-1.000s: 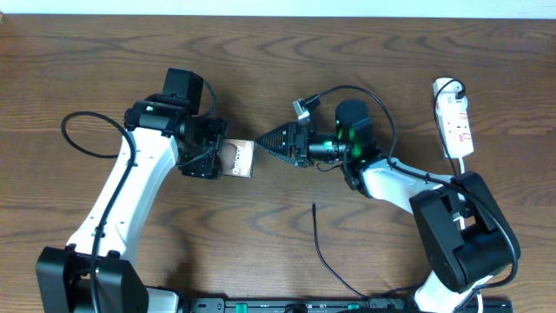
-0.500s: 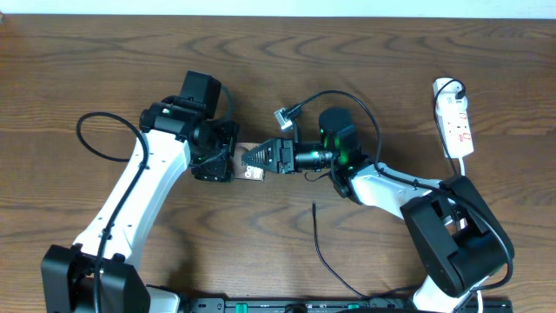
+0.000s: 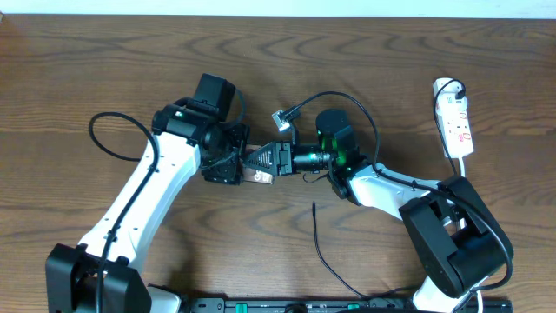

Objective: Plug charger to phone and switch on socket
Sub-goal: 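Grasp the phone's bottom end with the right gripper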

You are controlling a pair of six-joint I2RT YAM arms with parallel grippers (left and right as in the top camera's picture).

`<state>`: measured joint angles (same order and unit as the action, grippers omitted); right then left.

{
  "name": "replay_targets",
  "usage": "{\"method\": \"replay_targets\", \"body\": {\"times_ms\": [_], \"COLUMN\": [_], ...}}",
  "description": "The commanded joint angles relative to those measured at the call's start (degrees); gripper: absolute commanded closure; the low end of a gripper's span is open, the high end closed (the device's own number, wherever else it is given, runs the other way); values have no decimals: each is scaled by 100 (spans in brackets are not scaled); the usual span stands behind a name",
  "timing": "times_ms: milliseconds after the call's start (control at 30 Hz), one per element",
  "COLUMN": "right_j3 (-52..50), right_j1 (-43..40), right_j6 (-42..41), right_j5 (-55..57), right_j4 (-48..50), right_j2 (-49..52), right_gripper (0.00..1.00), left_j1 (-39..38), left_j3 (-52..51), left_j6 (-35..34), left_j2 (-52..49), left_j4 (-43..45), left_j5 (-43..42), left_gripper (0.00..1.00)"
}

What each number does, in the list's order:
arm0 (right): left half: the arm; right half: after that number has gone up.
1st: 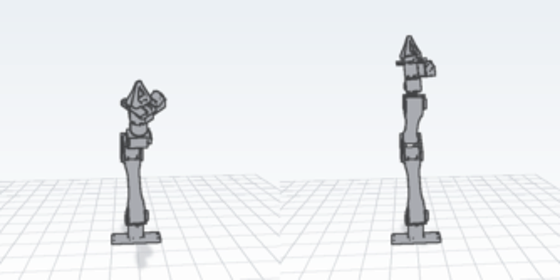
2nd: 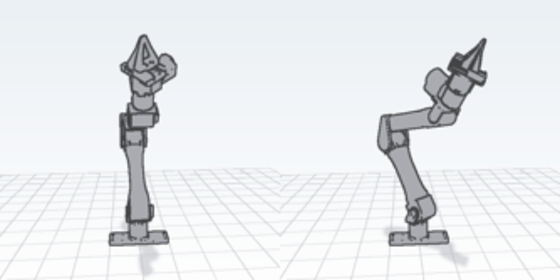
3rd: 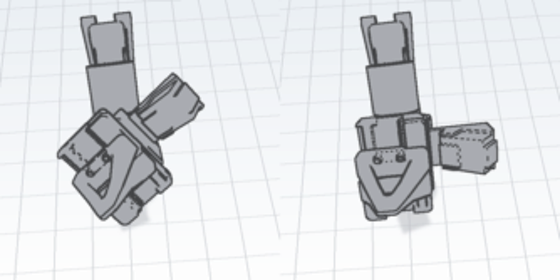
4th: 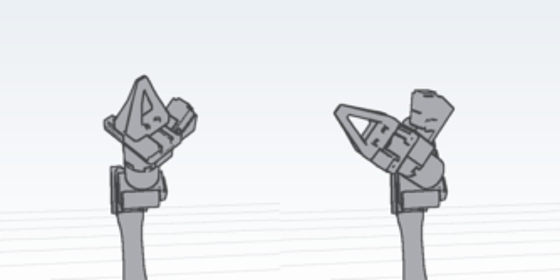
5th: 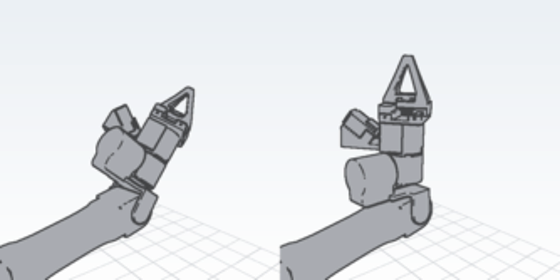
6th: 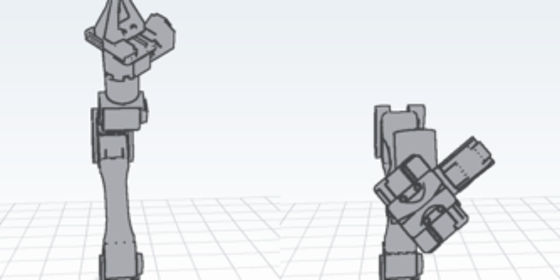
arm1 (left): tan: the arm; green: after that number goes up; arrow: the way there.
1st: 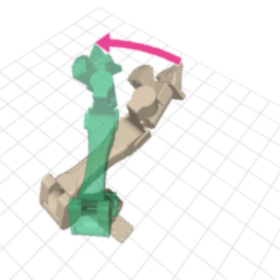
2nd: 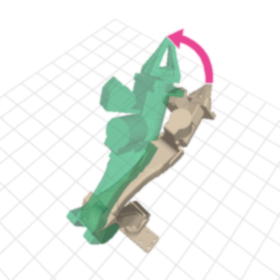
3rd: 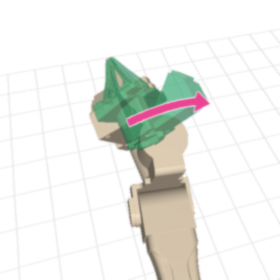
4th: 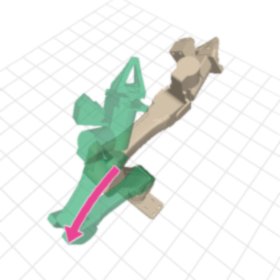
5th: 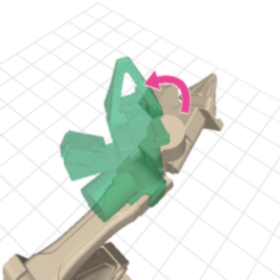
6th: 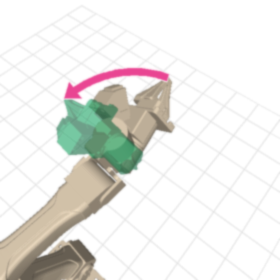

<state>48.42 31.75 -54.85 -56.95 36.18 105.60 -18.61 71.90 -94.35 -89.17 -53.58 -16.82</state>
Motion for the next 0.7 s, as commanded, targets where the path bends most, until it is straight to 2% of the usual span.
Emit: {"method": "replay_targets", "body": {"times_ms": [0, 300, 667], "right_j3": [92, 92, 92], "right_j1": [31, 31, 31], "right_j6": [70, 70, 70], "right_j5": [4, 4, 9], "right_j4": [4, 4, 7], "right_j2": [17, 17, 17], "right_gripper": [48, 62, 66], "left_j1": [-50, -50, -50], "left_j3": [42, 42, 44], "left_j6": [-72, -70, -70], "left_j2": [-33, -33, -33], "left_j4": [-7, -7, -9], "left_j5": [-48, -48, -48], "left_gripper": [93, 93, 93]}}
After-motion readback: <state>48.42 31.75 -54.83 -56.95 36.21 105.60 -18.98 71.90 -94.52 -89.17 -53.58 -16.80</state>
